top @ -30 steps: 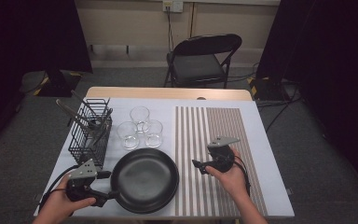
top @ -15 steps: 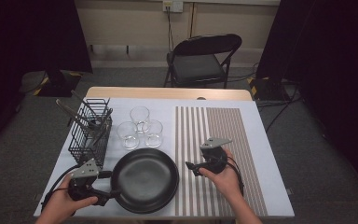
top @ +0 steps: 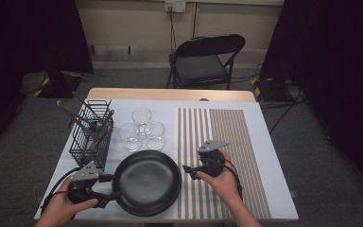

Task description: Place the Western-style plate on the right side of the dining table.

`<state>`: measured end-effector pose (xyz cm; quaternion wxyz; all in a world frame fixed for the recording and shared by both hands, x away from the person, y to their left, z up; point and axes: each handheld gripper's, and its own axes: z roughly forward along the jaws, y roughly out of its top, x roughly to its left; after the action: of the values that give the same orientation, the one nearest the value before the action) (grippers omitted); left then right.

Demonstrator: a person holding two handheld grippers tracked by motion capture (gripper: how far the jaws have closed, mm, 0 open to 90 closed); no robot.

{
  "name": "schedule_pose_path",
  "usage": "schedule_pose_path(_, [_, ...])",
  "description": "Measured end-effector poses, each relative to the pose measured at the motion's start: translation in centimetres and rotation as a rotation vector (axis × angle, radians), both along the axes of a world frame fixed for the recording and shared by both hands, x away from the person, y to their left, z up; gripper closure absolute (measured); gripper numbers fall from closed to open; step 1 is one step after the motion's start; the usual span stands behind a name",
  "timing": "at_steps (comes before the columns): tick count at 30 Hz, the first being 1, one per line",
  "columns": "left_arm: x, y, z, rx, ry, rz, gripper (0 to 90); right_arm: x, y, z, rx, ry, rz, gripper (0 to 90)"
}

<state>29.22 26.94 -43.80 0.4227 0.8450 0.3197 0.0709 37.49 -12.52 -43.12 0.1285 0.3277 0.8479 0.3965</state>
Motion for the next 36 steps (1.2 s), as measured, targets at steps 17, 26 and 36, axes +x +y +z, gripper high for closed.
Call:
schedule_pose_path(17, [-0.5, -0.1, 0.0, 0.006, 0.006, -0.018, 34.4, -0.2, 1.1, -0.1, 0.001, 0.003, 0.035, 16.1])
schedule_pose_path(26, [-0.6, -0.4, 0.0, 0.017, 0.002, -0.023, 36.0, -0.2, 1.9, -0.6, -0.006, 0.016, 0.058, 16.1])
schedule_pose_path(36, [-0.4, -0.6, 0.1, 0.033, -0.001, -0.02, 36.1, -0.2, 2.2, -1.0, -0.017, 0.019, 0.069, 16.5])
